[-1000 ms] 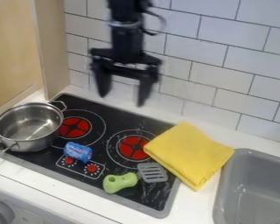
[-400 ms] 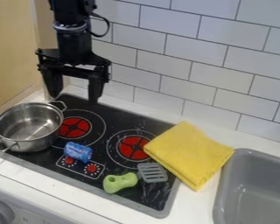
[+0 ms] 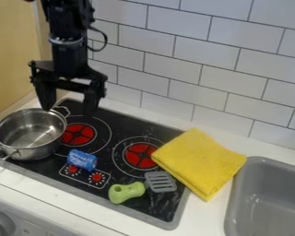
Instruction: Move the silver pot on top of the yellow cloth
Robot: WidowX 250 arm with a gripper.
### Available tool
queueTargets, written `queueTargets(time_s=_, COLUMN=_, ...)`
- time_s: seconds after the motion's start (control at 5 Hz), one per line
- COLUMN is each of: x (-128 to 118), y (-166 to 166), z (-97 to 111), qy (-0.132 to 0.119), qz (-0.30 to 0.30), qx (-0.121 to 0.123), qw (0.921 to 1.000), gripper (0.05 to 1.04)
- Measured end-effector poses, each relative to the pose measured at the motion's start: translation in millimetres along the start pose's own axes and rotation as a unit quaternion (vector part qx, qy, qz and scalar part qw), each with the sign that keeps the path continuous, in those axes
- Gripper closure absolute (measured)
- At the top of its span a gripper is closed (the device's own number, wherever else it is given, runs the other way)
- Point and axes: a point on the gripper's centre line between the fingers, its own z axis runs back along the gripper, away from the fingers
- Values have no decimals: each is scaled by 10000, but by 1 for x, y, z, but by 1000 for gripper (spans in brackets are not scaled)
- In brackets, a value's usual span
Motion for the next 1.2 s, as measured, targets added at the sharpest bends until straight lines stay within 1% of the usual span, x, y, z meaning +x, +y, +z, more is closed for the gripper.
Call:
queueTargets(time_s=0.2, x=-2, y=1, z=-9, qy=28, qz=51, qx=42, qw=10000, gripper=84)
queueTargets(time_s=0.4, x=1, y=4, z=-17, qy=10, qz=132, qx=32, qw=9999, gripper=84)
queueTargets(time_s=0.6, x=1, y=5, z=-29, qy=125, qz=187, qx=-39, qw=9997, gripper=84)
queueTargets(time_s=0.8, x=3, y=7, z=-38, qy=114, qz=205, qx=-94, qw=9997, gripper=84)
queueTargets(time_s=1.0, x=3, y=9, z=-45, qy=156, qz=285, qx=-93, qw=9994, gripper=99)
queueTargets(time_s=1.2, x=0, y=9, z=-52, qy=240, qz=263, qx=-98, qw=9993, gripper=181)
